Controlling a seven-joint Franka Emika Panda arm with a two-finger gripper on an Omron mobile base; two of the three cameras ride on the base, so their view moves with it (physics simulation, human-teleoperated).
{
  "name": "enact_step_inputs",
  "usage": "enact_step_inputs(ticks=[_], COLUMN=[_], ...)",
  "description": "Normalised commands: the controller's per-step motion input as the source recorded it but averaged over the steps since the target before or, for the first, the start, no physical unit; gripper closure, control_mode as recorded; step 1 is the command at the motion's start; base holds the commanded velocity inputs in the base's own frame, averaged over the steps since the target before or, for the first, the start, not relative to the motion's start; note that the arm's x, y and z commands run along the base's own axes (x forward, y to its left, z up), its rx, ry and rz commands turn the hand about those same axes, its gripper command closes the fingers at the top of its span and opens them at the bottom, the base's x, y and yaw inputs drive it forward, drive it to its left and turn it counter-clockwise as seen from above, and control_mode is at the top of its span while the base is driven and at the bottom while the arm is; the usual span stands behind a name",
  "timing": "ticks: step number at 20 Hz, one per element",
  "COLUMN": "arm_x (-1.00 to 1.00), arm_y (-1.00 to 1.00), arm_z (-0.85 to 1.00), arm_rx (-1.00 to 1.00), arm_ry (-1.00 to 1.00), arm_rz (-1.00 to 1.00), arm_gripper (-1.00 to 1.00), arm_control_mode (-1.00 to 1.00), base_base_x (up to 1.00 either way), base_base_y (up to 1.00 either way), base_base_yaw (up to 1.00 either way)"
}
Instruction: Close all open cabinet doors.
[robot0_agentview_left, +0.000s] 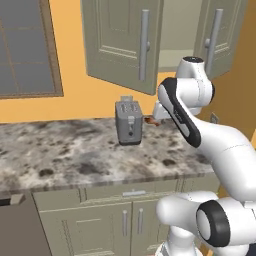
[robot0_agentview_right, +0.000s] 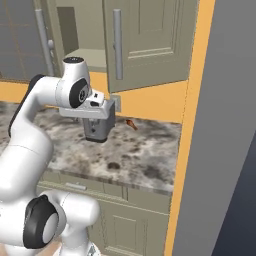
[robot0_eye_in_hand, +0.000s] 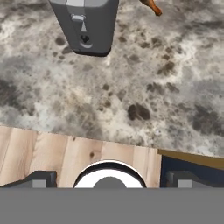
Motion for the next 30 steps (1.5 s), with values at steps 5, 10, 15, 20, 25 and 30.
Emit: enact_step_inputs(ticks=[5,10,15,20,25,30], arm_x=[0.0,0.0,0.0,0.0,0.0,0.0], arm_y=[0.0,0.0,0.0,0.0,0.0,0.0], arm_z=[0.0,0.0,0.0,0.0,0.0,0.0], arm_rx=[0.0,0.0,0.0,0.0,0.0,0.0], arm_ry=[0.0,0.0,0.0,0.0,0.0,0.0], arm_rz=[0.0,0.0,0.0,0.0,0.0,0.0], arm_gripper=[-1.0,-1.0,-1.0,-1.0,-1.0,-1.0], arm_control_mode=[1.0,1.0,1.0,1.0,1.0,1.0], base_base_x=[0.17,0.38,0.33,0.26,0.19,0.0], base_base_y=[-0.02,-0.07,-0.17,-0.09,-0.01,0.0], base_base_yaw=[0.09,0.13,0.05,-0.02,-0.02,0.0])
